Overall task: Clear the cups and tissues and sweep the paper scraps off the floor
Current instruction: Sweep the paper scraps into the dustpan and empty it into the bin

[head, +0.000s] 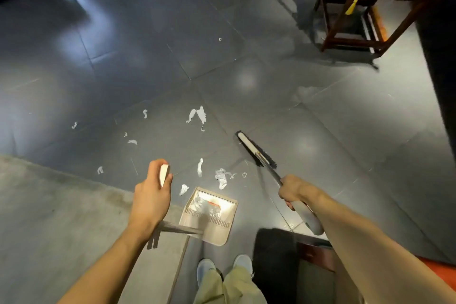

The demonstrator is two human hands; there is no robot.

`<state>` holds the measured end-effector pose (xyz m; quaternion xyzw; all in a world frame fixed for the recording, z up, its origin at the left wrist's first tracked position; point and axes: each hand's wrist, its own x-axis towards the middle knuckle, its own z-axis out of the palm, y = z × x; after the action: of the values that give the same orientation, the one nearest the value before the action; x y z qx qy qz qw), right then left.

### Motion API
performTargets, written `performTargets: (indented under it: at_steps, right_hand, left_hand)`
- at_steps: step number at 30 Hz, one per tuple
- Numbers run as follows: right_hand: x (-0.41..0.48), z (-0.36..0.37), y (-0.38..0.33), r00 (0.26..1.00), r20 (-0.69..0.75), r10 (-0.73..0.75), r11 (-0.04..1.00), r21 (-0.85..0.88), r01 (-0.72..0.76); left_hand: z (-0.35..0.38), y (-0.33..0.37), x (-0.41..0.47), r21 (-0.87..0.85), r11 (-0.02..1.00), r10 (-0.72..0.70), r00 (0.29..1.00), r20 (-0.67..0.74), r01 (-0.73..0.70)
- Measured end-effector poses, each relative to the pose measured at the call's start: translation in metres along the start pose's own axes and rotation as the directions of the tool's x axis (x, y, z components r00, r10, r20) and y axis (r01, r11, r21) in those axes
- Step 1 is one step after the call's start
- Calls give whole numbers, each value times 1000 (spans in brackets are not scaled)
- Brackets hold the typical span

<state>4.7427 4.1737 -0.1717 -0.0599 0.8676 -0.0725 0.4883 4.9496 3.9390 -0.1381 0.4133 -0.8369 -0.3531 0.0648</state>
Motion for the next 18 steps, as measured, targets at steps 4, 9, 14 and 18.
performTargets:
  at_steps: [4,9,14,18]
  right_hand:
    - [-10,28,-10,995,72,-75,997,-24,77]
    - [-53,56,-15,968,239,-80,993,-68,98]
    - [-101,66,-9,932,356,-71,997,57,54]
    - [-117,45,-8,927,372,-47,947,313,-78]
  left_hand:
    - [-5,-3,-4,-37,999,-10,1000,1,10]
    - [-2,1,-14,-82,997,17,1000,7,-17]
    - [-3,0,-28,-107,993,43,998,39,-39]
    - [-7,1,-39,-117,992,65,996,57,-58]
